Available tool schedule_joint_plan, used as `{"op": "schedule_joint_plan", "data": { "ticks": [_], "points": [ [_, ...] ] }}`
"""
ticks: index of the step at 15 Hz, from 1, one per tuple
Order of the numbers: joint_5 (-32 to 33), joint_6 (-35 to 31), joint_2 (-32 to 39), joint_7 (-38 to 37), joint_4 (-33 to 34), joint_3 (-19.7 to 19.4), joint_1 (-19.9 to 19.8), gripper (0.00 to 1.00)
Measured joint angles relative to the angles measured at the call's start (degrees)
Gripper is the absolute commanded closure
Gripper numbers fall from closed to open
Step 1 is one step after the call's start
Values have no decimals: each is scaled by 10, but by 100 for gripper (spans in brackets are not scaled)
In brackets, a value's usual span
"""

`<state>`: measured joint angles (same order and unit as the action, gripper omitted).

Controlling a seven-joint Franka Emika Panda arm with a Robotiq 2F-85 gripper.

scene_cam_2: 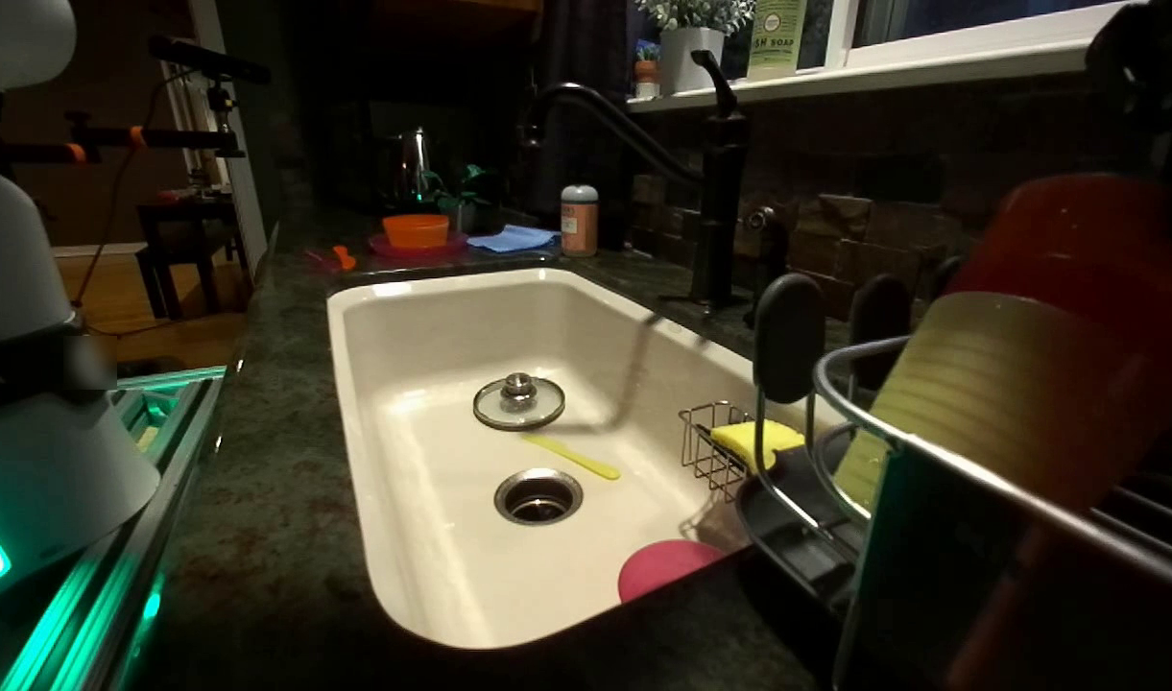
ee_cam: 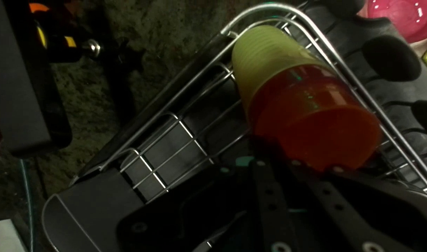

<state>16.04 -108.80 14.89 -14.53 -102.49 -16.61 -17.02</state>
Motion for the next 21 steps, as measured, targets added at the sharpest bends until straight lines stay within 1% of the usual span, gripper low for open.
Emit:
{"op": "schedule_joint_plan", "data": {
  "ticks": [6,7,8,10,11,13,14,17,18,21],
  "points": [
    [22,11,0,-7,-12,0,8,99],
    [25,11,0,-9,-13,0,10,71],
    [27,11,0,-11,-14,0,11,70],
    [28,11,-1,-13,-16,0,13,56],
    [28,11,-1,-13,-19,0,14,48],
    [26,9,-4,-13,-22,0,14,34],
    [24,5,-7,-13,-23,0,14,26],
    [15,-20,-26,-11,-29,2,14,4],
    [11,-29,-33,-9,-31,2,14,0],
    [-9,-49,-55,2,-34,3,14,0]
  ]
}}
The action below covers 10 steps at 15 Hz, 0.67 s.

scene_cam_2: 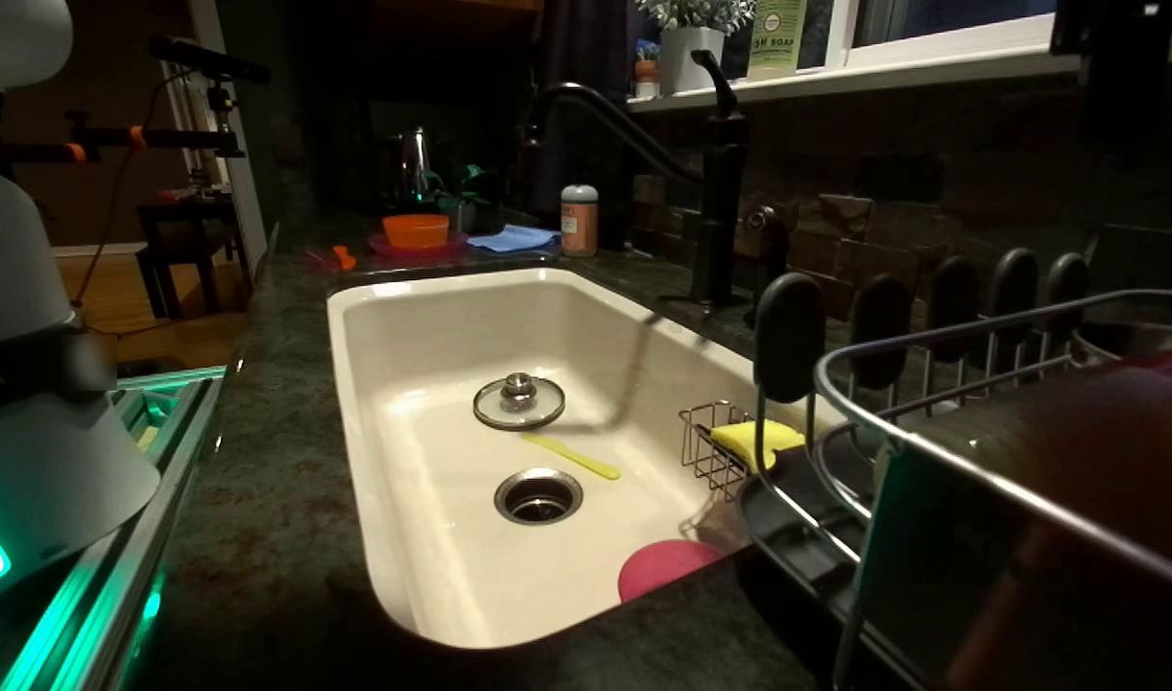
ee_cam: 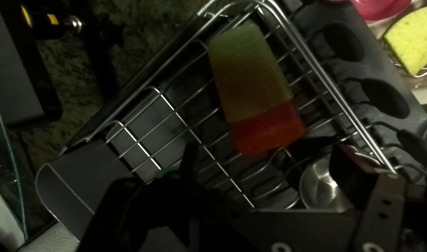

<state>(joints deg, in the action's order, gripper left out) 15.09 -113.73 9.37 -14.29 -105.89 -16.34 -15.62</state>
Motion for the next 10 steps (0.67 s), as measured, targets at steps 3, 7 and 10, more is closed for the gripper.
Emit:
{"op": "schedule_joint_plan", "data": {
  "ticks": [3,7,10],
  "points": [
    [-28,-3,-23,25,-1,1,0,0],
    [-62,-3,-54,71,-4,1,-1,0],
    [-70,-3,-76,100,-7,1,-1,0]
  ]
}}
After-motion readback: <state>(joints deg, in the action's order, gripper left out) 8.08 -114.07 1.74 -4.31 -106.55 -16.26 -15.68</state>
